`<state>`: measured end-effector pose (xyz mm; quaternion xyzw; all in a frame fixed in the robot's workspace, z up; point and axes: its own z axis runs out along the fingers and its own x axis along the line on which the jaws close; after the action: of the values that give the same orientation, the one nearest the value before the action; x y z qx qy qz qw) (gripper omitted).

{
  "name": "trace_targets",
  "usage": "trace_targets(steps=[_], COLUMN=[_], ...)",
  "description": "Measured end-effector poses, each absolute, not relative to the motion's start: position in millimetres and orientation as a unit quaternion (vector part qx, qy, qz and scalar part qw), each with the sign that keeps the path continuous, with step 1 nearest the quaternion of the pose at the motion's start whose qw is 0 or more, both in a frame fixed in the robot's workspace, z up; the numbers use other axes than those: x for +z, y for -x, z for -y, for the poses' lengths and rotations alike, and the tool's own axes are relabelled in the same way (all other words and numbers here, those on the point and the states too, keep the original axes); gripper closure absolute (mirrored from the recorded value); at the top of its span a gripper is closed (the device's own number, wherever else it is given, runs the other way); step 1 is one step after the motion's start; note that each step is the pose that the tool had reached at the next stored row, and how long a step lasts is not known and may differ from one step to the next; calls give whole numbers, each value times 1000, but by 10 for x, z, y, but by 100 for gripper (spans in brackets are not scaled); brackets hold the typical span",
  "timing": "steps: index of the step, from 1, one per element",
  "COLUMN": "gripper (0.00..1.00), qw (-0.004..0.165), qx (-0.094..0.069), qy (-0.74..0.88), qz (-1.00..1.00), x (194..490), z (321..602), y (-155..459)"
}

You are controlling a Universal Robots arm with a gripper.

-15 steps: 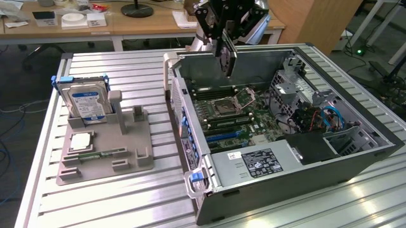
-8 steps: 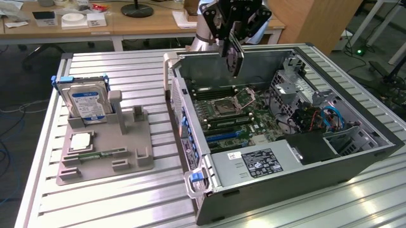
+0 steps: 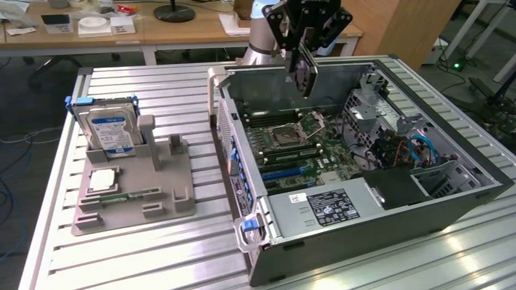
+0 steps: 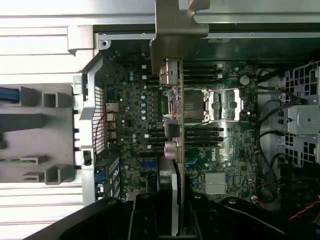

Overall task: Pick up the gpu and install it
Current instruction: 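Pick up the gpu and move the gpu toward the slot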

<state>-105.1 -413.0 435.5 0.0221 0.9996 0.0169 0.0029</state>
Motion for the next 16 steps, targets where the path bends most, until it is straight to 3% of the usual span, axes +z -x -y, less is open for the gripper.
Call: trace_targets(steps=[16], gripper=[72], qw=[3], qx=[17], qy=[-21], qz=[-1000], x=[4349], z=[4129], y=[907])
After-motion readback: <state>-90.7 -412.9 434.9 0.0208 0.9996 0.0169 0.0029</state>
